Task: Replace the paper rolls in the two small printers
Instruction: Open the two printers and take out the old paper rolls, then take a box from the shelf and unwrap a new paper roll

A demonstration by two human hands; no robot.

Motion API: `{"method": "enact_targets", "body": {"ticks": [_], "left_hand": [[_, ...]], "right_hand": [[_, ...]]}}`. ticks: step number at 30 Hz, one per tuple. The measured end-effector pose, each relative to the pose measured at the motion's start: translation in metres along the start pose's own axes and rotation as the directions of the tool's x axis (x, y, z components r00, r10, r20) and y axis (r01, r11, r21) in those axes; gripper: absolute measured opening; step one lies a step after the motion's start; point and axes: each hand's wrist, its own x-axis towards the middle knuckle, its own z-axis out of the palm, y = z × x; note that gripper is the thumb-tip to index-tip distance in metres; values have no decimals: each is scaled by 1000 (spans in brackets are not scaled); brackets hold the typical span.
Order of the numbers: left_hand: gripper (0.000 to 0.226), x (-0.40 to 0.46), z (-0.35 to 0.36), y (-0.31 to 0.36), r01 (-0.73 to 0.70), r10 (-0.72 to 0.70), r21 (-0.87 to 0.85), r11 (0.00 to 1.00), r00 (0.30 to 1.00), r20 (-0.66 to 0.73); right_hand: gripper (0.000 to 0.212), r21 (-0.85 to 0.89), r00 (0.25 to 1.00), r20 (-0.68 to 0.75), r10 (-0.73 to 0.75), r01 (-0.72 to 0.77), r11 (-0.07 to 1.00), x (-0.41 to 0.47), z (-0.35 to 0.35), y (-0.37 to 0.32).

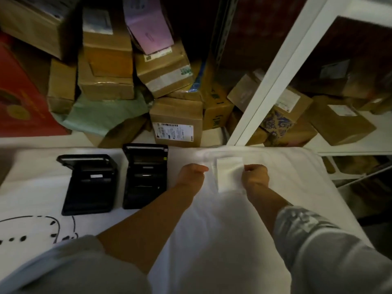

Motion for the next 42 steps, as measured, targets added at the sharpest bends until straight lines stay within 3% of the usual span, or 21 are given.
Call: {"method": "enact_targets", "body": {"ticks": [3,6,10,13,17,19,21,23,25,27,29,32,34,36,39,42], "left_hand": [[17,8,14,0,83,-78,-129,988,996,45],[28,15,22,-9,-12,9,42,999,997,74],[33,16,20,-18,-87,83,148,985,996,32],[30,17,-2,-20,-97,100,179,979,995,-11],[17,6,-54,-30,-63,108,214,975,973,-205],[16,-7,-82,-38,-80,214,459,885,944,-249],[22,-20,-110,-49,-81,371,677,731,880,-296],[23,-28,-139,-55,-66,519,781,621,781,-347],[25,-30,-168,-63,-31,574,823,567,732,-368],[44,-32,-191,-72,-15,562,862,507,764,-317],[69,-35,-208,-80,-39,504,901,431,839,-204],[96,-35,-229,-90,-50,310,950,309,949,-51],[96,-33,-240,-95,-67,257,959,274,966,-6],[87,-29,-244,-97,-127,311,953,276,950,36],[74,-23,-239,-99,-180,363,922,342,930,47],[75,-20,-239,-99,-163,350,900,404,937,12]], "right_hand": [[28,-131,993,115,-36,51,990,11,9,7],[37,-254,976,180,-126,169,952,14,14,18],[56,-453,943,186,-278,333,827,15,18,25],[40,-351,915,130,-383,403,845,2,21,14],[22,-198,821,87,-564,569,798,-44,43,-17],[22,-172,771,142,-621,637,752,-73,59,-27],[22,-140,740,229,-632,668,731,-100,78,-29],[25,-119,721,265,-640,683,720,-122,99,-25],[52,-159,736,308,-603,665,730,-142,117,-19],[83,-199,768,342,-541,622,757,-160,132,-16],[106,-227,799,337,-498,583,780,-177,142,-17],[122,-302,837,325,-441,534,790,-191,154,-21],[123,-331,854,325,-406,505,797,-193,159,-23],[123,-345,869,305,-389,482,806,-194,161,-27],[121,-379,891,278,-358,444,812,-195,162,-31],[120,-409,910,278,-308,402,819,-199,163,-34]]}}
